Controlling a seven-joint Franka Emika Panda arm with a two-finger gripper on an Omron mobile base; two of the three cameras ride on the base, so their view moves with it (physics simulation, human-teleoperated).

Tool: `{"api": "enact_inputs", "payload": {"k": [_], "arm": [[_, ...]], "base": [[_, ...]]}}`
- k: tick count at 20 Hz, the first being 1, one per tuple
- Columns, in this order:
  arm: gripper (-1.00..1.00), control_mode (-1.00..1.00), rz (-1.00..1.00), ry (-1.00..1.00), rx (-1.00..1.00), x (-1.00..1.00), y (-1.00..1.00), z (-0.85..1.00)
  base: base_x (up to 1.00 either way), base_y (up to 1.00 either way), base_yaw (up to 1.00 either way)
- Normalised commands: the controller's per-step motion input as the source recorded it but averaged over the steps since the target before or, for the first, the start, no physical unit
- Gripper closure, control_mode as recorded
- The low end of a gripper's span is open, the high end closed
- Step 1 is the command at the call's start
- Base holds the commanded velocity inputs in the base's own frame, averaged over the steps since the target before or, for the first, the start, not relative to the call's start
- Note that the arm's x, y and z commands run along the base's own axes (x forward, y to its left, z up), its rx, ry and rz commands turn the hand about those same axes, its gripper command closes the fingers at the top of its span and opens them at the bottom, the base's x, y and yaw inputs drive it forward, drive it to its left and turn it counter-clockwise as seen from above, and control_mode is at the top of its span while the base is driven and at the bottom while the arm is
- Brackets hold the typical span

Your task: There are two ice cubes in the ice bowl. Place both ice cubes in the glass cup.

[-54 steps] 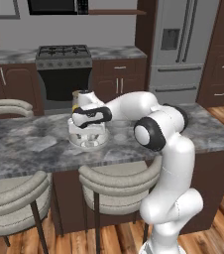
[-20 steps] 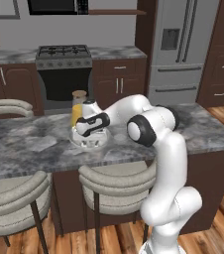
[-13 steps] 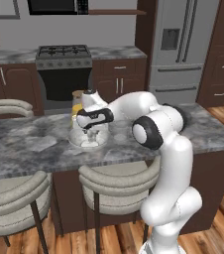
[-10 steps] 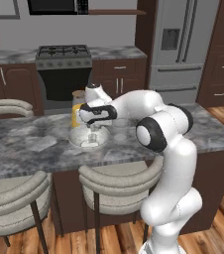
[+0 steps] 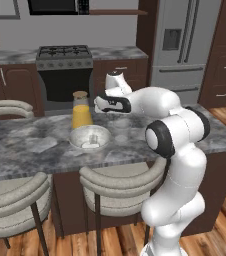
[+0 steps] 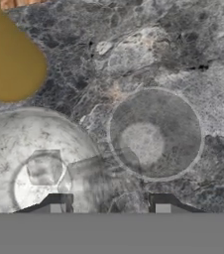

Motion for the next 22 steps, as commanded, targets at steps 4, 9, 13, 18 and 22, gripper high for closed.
{"api": "enact_inputs", "payload": {"k": [4, 9, 13, 18, 22], "arm": [[1.0, -1.0, -0.03, 0.0, -0.08, 0.16, -0.57, 0.0], [1.0, -1.0, -0.02, 0.0, -0.1, 0.0, -0.16, -0.14], [1.0, -1.0, 0.0, 0.0, 0.02, 0.03, 0.0, -0.1], [1.0, -1.0, 0.0, 0.0, 0.03, 0.06, -0.02, -0.07], [1.0, -1.0, 0.0, 0.0, 0.0, 0.0, 0.0, 0.0]], "base": [[0.0, 0.0, 0.0], [0.0, 0.0, 0.0], [0.0, 0.0, 0.0], [0.0, 0.0, 0.0], [0.0, 0.0, 0.0]]}}
